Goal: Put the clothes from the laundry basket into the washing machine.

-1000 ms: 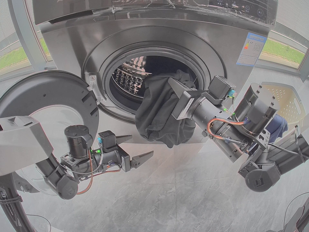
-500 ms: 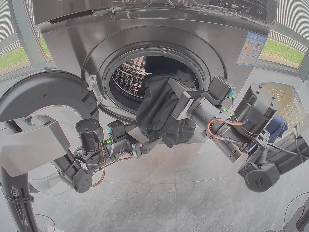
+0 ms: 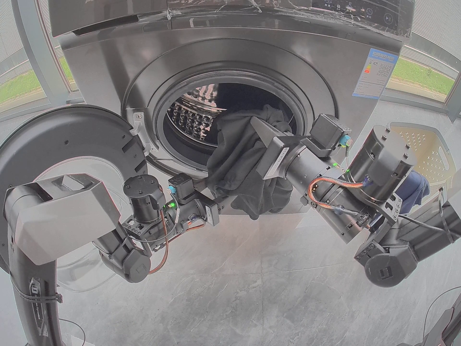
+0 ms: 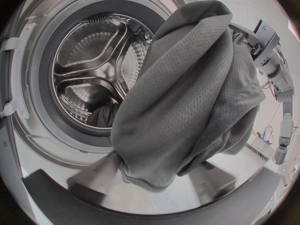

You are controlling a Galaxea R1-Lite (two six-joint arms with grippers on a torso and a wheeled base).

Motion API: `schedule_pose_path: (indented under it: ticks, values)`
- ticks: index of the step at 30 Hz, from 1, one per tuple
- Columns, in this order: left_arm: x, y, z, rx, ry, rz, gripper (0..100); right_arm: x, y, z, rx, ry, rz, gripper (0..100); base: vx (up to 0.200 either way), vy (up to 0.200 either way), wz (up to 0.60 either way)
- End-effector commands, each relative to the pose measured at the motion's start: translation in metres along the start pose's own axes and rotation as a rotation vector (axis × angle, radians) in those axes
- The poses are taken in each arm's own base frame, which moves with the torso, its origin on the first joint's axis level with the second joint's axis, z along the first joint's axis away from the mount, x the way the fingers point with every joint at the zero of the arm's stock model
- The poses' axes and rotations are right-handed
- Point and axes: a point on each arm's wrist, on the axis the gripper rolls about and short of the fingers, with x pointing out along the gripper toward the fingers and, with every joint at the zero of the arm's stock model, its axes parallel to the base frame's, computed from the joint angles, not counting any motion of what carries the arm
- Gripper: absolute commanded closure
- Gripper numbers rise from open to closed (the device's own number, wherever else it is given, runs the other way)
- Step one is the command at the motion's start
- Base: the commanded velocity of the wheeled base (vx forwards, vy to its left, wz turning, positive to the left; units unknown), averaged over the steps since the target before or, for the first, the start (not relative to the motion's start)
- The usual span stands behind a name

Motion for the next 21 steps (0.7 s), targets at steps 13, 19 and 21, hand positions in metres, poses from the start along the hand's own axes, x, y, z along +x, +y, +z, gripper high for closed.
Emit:
schedule_pose_path:
  ticks: [13, 19, 21]
  values:
    - [-0.035, -0.041, 0.020, 0.002, -0.009, -0.046, 100, -0.002, -0.011, -0.007, -0.012, 0.027, -0.030, 100, 0.000, 0.000, 0.00]
    - [-0.088, -0.069, 0.052, -0.002, -0.008, -0.100, 100, -0.015, -0.016, -0.028, -0.031, 0.117, -0.041, 100, 0.000, 0.000, 0.00]
    - [-0.108, -0.076, 0.060, -0.004, -0.010, -0.117, 100, -0.021, -0.016, -0.038, -0.034, 0.164, -0.035, 100, 0.000, 0.000, 0.00]
